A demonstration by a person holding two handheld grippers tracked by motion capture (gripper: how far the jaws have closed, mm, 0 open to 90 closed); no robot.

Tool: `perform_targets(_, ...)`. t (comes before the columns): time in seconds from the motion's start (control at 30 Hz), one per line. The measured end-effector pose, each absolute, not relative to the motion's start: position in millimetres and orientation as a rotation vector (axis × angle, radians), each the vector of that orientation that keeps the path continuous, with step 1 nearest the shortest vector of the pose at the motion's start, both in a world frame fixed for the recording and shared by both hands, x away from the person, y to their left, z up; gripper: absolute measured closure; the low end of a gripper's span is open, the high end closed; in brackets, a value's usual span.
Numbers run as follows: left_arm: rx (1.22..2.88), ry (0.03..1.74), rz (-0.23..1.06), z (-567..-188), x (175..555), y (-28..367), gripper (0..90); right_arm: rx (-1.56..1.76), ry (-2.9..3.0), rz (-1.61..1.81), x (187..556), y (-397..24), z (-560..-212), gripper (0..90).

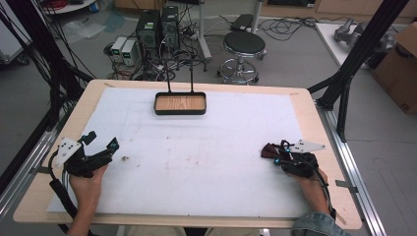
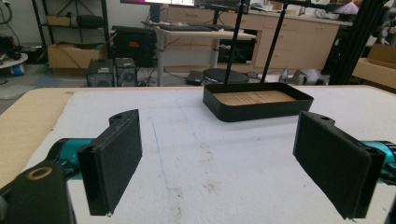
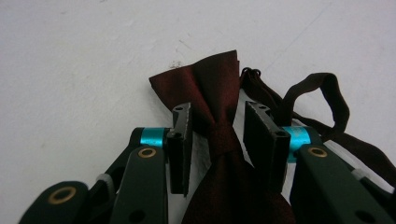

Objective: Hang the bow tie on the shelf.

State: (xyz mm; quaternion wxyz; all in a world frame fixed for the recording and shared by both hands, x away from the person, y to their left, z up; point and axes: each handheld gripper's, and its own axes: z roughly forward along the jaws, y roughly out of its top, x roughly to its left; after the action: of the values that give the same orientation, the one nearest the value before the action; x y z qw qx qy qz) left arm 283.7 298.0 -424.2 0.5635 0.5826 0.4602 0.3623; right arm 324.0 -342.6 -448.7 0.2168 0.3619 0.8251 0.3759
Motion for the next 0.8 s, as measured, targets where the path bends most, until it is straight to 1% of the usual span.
perform_targets(0.1,1.372,1.083,0.855,-424.2,283.6,297.5,15.9,0.996,2.295,1.036,324.2,-342.4,-449.3,66.0)
perform_targets(0.2,1.371,1.084,0.857,-424.2,283.7,297.8,15.9,0.985,2.292,1.031,322.8,-341.6,-447.9,73.2)
perform_targets(0.27,1.371,1.085,0.859,-424.0,283.3,298.2,15.9,0.985,2.288,1.032,321.9,-341.3,-447.2,75.0)
perform_targets(0.4,1.370,1.085,0.858,-424.1,283.6,298.1,15.9,0.982,2.259,1.050,319.3,-341.1,-443.4,76.0)
perform_targets(0.57,1.370,1.083,0.856,-424.1,283.9,297.5,15.9,0.978,2.219,1.097,316.0,-340.2,-430.7,76.2)
perform_targets(0.8,1.366,1.082,0.854,-424.2,284.1,297.6,15.9,0.895,2.196,1.123,317.3,-322.8,-402.1,76.2)
